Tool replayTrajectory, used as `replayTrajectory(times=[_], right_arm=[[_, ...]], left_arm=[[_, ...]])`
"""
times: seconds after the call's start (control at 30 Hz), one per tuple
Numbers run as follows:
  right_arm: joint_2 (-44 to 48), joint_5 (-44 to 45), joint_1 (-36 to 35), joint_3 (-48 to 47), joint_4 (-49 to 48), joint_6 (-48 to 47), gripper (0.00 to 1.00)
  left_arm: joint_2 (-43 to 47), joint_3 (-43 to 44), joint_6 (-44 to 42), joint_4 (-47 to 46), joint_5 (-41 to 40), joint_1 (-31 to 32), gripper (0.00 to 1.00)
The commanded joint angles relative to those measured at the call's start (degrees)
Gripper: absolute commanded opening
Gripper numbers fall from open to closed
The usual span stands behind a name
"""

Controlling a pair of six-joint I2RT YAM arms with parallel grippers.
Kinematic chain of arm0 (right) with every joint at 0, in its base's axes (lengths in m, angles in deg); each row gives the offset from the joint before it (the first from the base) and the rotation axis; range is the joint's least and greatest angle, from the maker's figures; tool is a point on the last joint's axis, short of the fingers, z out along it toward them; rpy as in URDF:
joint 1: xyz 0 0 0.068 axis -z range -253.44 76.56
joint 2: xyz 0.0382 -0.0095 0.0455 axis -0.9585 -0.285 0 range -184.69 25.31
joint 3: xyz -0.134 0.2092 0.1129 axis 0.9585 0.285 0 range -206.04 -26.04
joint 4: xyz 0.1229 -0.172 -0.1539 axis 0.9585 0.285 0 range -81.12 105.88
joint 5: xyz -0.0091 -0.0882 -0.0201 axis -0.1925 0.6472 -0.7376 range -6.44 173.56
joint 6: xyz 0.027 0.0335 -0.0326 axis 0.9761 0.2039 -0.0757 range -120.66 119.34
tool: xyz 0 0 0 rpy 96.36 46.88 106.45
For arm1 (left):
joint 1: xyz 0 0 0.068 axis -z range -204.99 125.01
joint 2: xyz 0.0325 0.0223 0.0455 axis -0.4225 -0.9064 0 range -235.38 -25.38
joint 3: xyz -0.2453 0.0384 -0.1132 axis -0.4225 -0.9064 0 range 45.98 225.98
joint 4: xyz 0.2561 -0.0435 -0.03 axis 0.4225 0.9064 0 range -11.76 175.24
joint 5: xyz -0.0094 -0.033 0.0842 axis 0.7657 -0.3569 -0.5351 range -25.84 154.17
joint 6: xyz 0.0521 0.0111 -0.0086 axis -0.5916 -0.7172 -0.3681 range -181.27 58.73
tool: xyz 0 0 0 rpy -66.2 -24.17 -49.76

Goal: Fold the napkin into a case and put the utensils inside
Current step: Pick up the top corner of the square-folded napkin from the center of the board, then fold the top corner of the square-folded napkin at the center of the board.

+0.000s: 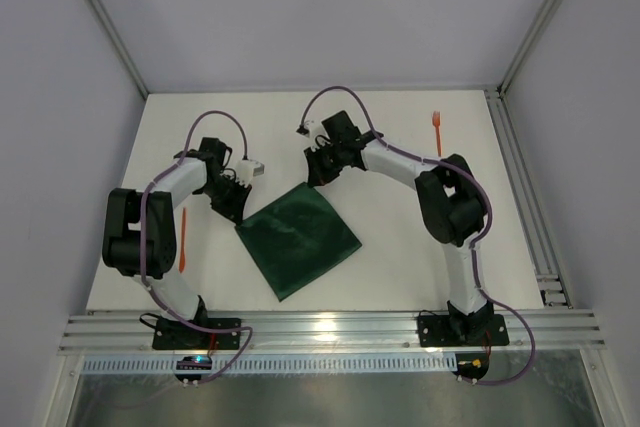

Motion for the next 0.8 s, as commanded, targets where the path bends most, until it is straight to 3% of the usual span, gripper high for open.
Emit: replayTrajectory(times=[0.0, 0.27, 0.57, 0.77], right_arm=[[5.7, -1.3, -1.6, 2.0, -1.5, 0.8, 0.04], [14.7, -2.0, -9.6, 14.9, -8.5, 6.3, 0.04], [20.5, -1.0, -19.5, 27.5, -16.4, 16.8, 0.04], [19.2, 1.0, -28.0, 28.4, -18.2, 20.5, 0.04]], left_arm=[[1.8, -0.4, -0.1, 1.2, -0.6, 0.0, 0.1], [4.8, -0.6, 0.2, 2.4, -1.5, -0.5, 0.35], [11.9, -2.3, 0.6, 4.1, -3.3, -3.0, 0.44], [13.5, -4.1, 1.6, 4.7, -2.4, -3.3, 0.44]])
